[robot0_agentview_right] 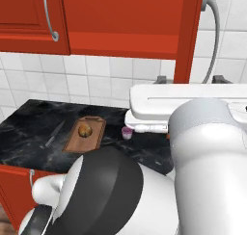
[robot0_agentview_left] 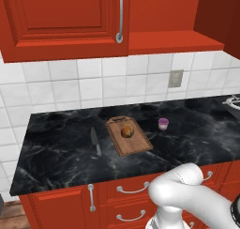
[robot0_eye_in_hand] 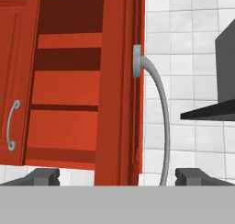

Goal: Pick the bread, place it on the cutting board, pick the jam, place it on the counter, and close the cabinet.

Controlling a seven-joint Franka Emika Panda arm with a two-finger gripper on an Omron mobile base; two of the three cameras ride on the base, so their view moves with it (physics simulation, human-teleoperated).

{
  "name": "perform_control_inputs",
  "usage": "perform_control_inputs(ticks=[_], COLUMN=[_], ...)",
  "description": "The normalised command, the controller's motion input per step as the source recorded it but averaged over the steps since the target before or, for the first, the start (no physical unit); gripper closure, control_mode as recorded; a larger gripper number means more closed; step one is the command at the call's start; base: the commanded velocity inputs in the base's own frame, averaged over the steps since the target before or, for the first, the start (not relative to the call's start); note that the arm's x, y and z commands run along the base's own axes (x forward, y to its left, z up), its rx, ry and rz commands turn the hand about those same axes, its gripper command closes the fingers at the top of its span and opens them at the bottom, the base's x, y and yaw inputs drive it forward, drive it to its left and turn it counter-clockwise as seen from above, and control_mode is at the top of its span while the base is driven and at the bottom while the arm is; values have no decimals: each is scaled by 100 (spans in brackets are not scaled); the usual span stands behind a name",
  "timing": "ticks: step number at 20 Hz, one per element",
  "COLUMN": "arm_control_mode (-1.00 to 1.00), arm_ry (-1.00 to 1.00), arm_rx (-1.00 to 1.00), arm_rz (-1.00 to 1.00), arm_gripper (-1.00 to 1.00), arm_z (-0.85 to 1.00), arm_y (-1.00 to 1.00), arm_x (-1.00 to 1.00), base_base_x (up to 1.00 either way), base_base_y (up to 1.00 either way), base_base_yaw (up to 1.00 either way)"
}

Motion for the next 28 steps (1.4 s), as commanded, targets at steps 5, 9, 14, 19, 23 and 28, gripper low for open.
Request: perform_control_inputs(ticks=[5, 9, 14, 19, 23, 28], arm_control_mode=[-100, -100, -100, -100, -100, -100], arm_ry=[-8, -8, -7, -5, -3, -1], arm_rx=[0, 0, 0, 0, 0, 0], arm_rz=[0, 1, 0, 0, 0, 4], arm_gripper=[-100, -100, -100, -100, -100, -100], arm_z=[-8, -5, -3, -3, -1, -3], arm_y=[0, 0, 0, 0, 0, 0], arm_x=[37, 36, 37, 35, 26, 18], base_base_x=[0, 0, 0, 0, 0, 0], base_base_y=[0, 0, 0, 0, 0, 0], base_base_yaw=[0, 0, 0, 0, 0, 0])
